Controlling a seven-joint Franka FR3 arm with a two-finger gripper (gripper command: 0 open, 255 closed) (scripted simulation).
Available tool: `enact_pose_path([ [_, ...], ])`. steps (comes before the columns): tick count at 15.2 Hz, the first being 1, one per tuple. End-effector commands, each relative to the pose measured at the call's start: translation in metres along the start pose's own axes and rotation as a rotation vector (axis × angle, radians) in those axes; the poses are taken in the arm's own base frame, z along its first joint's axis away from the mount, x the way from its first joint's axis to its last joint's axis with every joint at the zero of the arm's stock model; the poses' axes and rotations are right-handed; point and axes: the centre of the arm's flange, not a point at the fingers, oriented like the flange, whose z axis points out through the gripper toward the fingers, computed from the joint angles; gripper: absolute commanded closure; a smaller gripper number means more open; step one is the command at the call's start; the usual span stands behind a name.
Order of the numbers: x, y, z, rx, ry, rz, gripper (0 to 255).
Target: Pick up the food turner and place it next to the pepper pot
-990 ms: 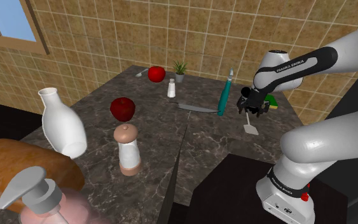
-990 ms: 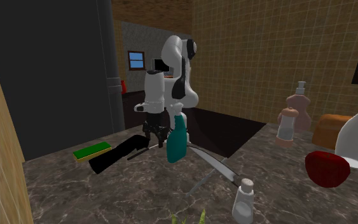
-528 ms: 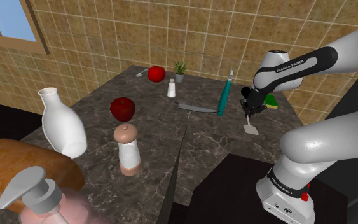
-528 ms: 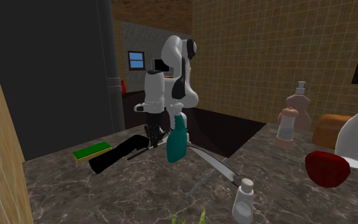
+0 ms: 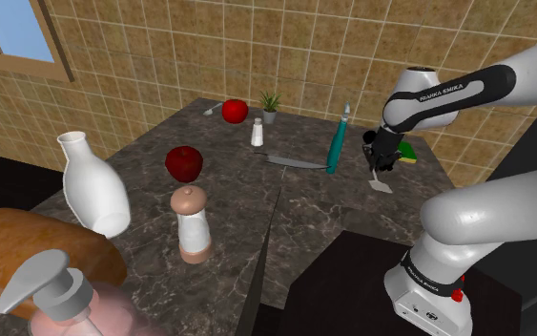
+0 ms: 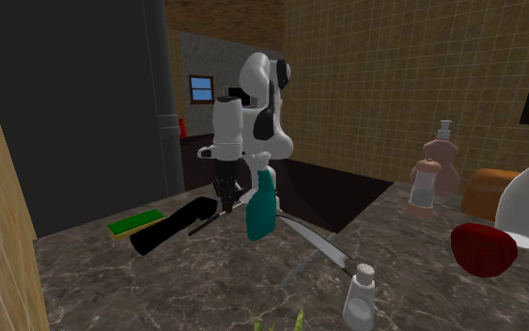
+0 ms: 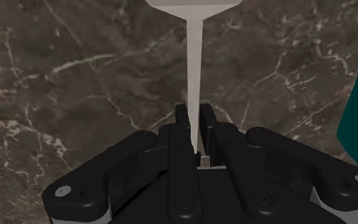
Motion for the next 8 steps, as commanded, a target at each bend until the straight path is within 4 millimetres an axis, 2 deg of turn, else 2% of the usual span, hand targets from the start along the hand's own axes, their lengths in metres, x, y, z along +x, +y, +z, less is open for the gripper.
enact_pose_path([
  [1, 0.000, 0.000, -0.010, 0.000, 0.000, 0.000, 255],
  [8, 0.002, 0.000, -0.047, 0.000, 0.000, 0.000, 255],
])
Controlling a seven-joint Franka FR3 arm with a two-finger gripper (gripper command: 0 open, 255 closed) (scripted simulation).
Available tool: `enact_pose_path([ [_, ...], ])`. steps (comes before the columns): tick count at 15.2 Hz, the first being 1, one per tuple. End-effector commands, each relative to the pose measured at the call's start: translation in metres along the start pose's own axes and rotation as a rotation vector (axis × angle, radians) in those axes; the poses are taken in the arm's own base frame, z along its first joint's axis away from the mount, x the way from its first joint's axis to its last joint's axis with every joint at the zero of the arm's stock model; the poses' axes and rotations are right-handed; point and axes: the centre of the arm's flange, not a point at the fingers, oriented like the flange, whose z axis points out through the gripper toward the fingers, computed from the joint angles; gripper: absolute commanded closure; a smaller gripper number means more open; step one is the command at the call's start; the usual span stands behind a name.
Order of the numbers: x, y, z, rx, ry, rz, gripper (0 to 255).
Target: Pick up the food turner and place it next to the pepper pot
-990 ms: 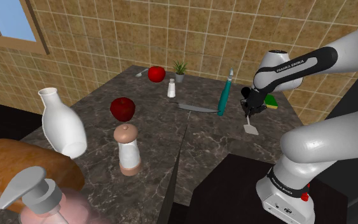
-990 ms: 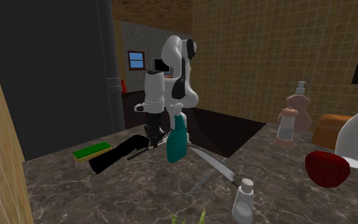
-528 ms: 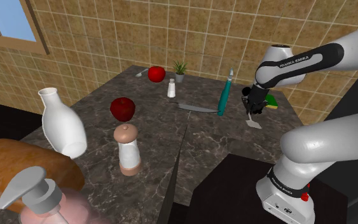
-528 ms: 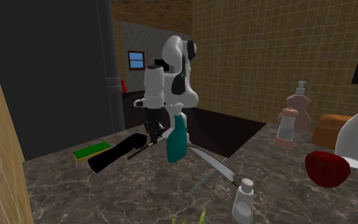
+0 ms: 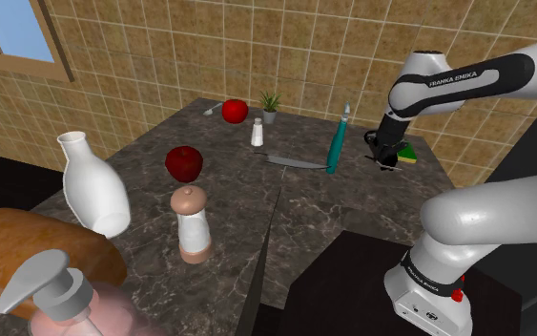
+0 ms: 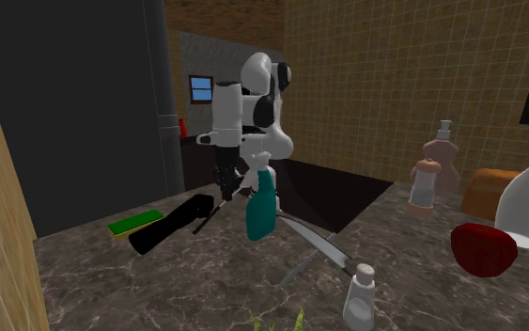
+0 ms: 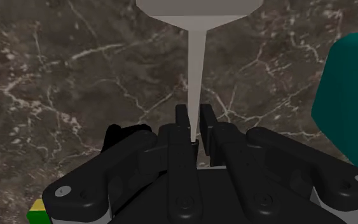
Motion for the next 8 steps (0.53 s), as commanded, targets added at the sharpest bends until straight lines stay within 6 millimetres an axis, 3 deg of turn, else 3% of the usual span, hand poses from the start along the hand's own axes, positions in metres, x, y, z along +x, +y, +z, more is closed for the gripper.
enact_pose_path([
  [1, 0.000, 0.000, -0.011, 0.000, -0.001, 0.000, 255],
  [8, 0.003, 0.000, -0.048, 0.000, -0.001, 0.000, 255],
])
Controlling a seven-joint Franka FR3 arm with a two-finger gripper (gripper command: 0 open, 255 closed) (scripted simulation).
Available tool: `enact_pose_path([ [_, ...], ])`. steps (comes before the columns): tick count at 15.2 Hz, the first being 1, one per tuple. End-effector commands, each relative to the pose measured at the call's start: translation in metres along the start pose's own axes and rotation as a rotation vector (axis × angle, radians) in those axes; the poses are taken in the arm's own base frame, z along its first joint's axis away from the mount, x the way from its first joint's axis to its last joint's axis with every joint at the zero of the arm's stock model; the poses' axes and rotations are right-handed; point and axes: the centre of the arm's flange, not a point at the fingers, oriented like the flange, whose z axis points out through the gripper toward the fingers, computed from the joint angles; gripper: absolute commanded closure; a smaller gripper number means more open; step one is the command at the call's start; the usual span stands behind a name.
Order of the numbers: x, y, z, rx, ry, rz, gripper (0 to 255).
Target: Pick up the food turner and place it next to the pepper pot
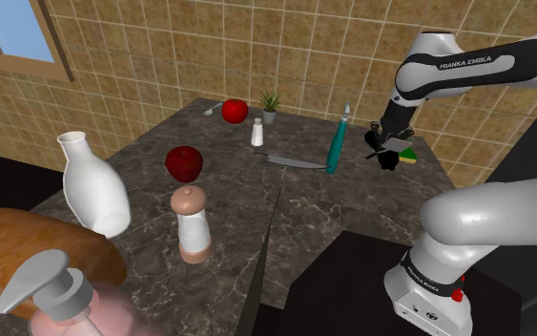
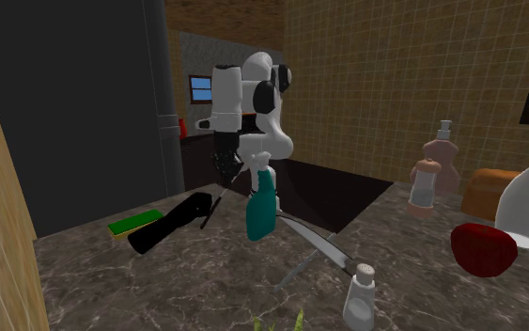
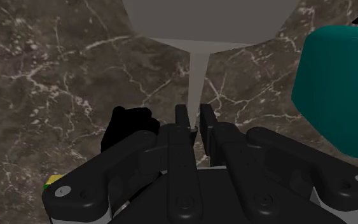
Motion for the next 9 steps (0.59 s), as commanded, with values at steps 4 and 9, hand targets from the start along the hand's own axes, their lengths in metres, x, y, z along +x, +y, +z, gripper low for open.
enact_pose_path([
  [4, 0.001, 0.001, -0.026, 0.000, 0.000, 0.000, 255],
  [9, 0.003, 0.001, -0.052, 0.000, 0.000, 0.000, 255],
])
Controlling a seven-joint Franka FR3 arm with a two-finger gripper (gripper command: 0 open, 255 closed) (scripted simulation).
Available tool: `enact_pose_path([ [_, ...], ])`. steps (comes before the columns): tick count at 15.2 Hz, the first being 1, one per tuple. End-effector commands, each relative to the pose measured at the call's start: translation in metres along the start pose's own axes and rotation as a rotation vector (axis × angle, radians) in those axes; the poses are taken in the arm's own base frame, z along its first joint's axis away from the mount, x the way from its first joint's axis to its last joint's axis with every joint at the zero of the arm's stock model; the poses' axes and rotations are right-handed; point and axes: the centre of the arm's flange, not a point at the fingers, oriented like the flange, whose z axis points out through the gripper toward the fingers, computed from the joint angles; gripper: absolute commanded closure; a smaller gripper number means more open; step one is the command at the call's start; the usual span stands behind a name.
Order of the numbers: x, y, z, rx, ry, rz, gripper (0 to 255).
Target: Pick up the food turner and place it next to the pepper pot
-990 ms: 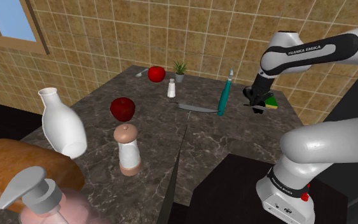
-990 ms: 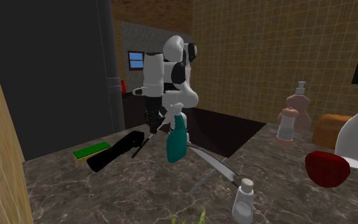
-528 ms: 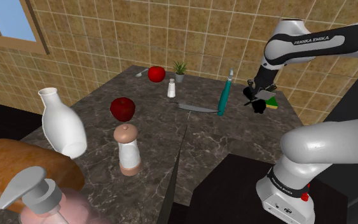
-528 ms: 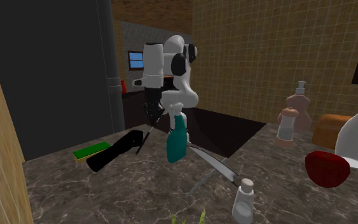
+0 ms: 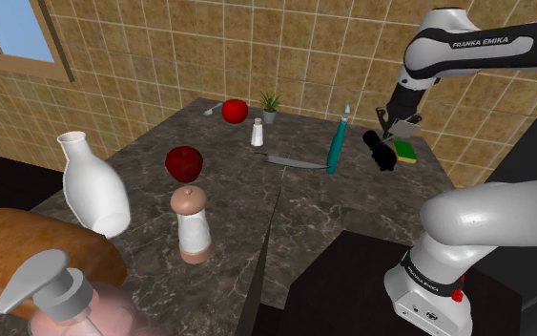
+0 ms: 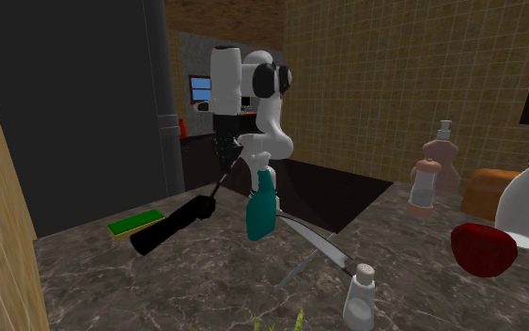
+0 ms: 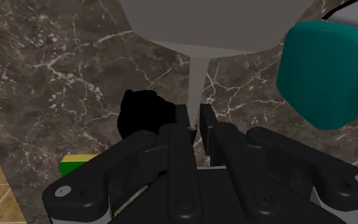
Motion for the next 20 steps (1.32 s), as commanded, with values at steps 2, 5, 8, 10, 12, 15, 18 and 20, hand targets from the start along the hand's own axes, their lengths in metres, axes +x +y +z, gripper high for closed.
enact_pose_path([
  [2, 0.001, 0.000, -0.015, 0.000, 0.000, 0.000, 255],
  [5, 0.002, 0.000, -0.031, 0.000, 0.000, 0.000, 255],
  [8, 0.003, 0.000, -0.047, 0.000, 0.000, 0.000, 255],
  [10, 0.004, 0.000, -0.057, 0.000, 0.000, 0.000, 255],
  [12, 0.005, 0.000, -0.068, 0.000, 0.000, 0.000, 255],
  [15, 0.006, 0.000, -0.084, 0.000, 0.000, 0.000, 255],
  [18, 0.007, 0.000, -0.100, 0.000, 0.000, 0.000, 255],
  [20, 0.007, 0.000, -0.108, 0.000, 0.000, 0.000, 255],
])
